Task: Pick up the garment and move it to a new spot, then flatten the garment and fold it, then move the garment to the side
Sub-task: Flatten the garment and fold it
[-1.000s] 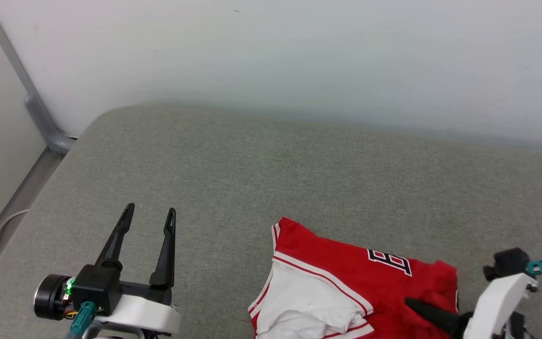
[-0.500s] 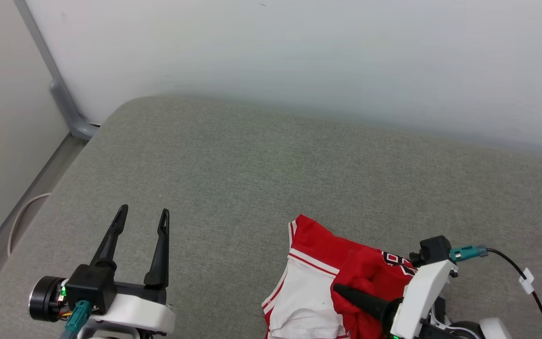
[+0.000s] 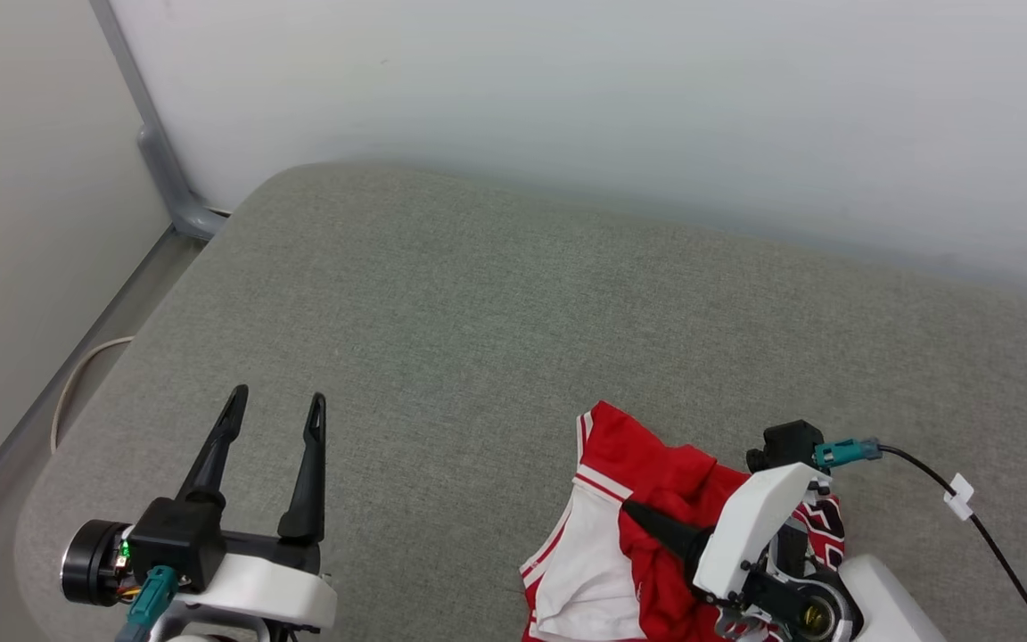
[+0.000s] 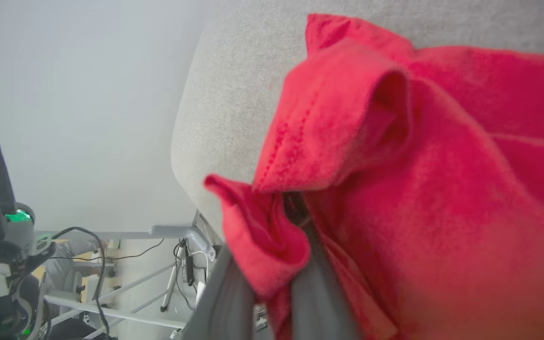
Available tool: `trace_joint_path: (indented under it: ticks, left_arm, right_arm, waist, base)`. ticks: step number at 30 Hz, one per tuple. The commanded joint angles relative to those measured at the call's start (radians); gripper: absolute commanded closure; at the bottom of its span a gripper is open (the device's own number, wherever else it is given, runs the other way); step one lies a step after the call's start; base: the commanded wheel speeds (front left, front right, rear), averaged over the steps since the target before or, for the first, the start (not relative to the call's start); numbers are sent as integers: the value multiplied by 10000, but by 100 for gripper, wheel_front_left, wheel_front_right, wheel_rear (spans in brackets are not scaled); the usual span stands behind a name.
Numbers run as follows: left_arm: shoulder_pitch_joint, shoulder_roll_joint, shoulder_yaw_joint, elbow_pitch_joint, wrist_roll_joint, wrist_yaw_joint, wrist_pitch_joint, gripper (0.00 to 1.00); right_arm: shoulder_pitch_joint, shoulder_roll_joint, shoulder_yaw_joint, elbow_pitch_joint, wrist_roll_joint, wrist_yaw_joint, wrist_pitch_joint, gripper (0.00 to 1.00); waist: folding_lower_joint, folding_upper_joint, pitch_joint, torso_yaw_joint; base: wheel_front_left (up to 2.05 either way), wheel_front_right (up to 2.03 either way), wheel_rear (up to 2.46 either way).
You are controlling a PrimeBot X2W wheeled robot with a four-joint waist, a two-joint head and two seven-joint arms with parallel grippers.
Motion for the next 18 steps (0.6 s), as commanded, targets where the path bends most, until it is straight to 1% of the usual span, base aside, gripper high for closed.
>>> trace_joint_path:
  ticks: [1,2,6,10,14,16,18]
  left_arm:
    - [-136,-17,2,1,-24,-25,-21,0]
    - [-131,-22,10,16,-23,-29,-21,0]
    - [-82,-34,51,70,-6,-41,-21,0]
    - [-51,-35,94,114,42,-42,-21,0]
    - [-60,-23,65,113,70,-52,-21,0]
    - [-36,-31,55,79,58,-46,-21,0]
    - [-18,-34,16,27,56,-52,-21,0]
  right_arm:
    - [-219,13,70,122,-80,-5,-96,12]
    - [-314,23,153,298,-34,-5,-192,0]
    - [-613,14,790,562,421,-5,-411,0]
    - [-840,15,1574,465,1195,-5,-480,0]
    - [-1040,8,2068,402,1520,-5,-747,0]
    - [-1280,8,2123,383,1355,-5,-974,0]
    - [-1572,6,2030,411,713,-5,-1291,0]
  waist:
    - [0,0,19,43]
    - [0,0,25,66]
    - [0,0,13,105]
    - [0,0,-76,71]
    - [0,0,-200,-40]
    - [0,0,-235,-133]
    - [0,0,-244,-250]
  base:
    - [0,0,0]
    - [0,0,0]
    - [0,0,0]
    - [0,0,0]
    - [0,0,0]
    - [0,0,0]
    - [0,0,0]
